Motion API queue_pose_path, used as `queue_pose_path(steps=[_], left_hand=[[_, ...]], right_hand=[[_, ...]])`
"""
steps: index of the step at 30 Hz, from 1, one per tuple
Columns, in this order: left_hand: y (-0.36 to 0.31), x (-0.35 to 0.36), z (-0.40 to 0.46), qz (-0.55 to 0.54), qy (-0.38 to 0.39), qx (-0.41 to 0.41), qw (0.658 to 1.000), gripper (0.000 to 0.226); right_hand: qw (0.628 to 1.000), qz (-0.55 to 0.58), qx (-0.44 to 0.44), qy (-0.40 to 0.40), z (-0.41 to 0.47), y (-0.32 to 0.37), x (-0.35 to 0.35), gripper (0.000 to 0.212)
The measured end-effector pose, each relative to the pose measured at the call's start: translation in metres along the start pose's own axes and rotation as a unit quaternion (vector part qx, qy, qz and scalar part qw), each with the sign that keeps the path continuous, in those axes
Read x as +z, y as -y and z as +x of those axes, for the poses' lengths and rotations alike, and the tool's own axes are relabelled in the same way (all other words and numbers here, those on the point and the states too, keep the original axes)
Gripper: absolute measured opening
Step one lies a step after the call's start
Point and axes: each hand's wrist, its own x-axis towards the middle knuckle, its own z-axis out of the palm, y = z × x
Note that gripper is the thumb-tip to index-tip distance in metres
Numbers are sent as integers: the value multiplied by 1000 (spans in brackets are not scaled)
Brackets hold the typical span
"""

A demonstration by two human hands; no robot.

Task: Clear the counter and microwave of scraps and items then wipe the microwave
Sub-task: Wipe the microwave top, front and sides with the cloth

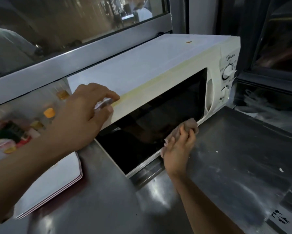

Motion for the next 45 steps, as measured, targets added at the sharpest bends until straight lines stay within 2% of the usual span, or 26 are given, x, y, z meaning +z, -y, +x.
queue_pose_path(steps=[5,8,11,14,17,18,20,21,22,24,27,32,37,41,45], left_hand=[[6,1,-14,-24,-35,-14,999,41],[8,8,-17,-55,-55,-35,996,41],[12,13,-20,-58,-64,-38,996,38],[13,16,-21,-66,-74,-43,994,33],[14,17,-20,-75,-77,-41,993,34],[14,17,-21,-75,-77,-43,993,35],[14,16,-22,-69,-72,-41,994,38],[14,15,-22,-71,-66,-39,995,39],[14,14,-22,-77,-58,-36,995,39],[18,11,-24,-93,-40,-37,994,37],[19,2,-28,-115,-38,-44,992,36],[24,-9,-50,-82,-33,-28,996,35],[27,-1,-61,-119,-39,-30,992,41],[29,-1,-65,-138,-27,-40,989,46],[30,-8,-67,-123,3,-44,991,50]], right_hand=[[999,-2,31,23,16,21,-10,41],[998,8,-67,18,17,65,-18,45],[988,77,-133,1,16,98,-20,50],[983,81,-167,-15,9,89,-11,44],[981,7,-193,-10,-13,56,-5,48],[983,-24,-181,-11,-19,41,-3,48],[996,-44,-80,-12,-28,20,-1,30],[999,-28,-11,18,-29,18,-3,22],[999,-13,-5,51,-28,20,-6,24],[998,-28,-1,62,-29,33,-11,39],[998,-2,-28,64,-23,69,-17,44],[992,66,-108,11,-15,120,-16,35],[983,59,-172,-14,-33,84,-1,14],[991,17,-124,38,-61,44,3,17],[994,-8,-51,94,-59,47,-7,22]])
